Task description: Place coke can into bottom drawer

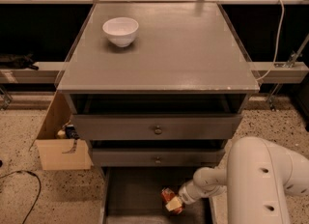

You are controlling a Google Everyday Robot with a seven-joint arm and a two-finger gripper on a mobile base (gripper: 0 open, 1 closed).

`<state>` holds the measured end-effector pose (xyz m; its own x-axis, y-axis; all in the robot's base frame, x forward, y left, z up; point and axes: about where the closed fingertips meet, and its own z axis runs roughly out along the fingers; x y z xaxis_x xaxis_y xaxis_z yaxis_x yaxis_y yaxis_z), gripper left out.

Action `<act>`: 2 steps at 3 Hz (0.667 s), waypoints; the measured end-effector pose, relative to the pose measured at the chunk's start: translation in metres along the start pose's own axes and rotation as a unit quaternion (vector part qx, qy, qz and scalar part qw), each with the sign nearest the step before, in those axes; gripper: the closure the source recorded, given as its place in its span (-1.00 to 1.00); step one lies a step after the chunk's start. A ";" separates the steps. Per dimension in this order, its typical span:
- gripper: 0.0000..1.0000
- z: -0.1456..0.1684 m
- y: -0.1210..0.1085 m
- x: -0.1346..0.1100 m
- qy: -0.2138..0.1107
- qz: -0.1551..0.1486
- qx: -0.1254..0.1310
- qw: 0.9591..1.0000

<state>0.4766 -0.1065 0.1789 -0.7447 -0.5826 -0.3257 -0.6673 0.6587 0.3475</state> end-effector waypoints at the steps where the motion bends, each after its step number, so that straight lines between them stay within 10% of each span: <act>1: -0.31 0.000 0.000 0.000 0.000 0.000 0.000 1.000; 2: -0.75 0.000 0.000 0.000 0.000 0.000 0.000 1.000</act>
Offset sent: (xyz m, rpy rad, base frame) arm 0.0000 0.0000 0.0000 0.0000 0.0000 0.0000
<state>0.4766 -0.1064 0.1789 -0.7447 -0.5826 -0.3257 -0.6673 0.6587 0.3476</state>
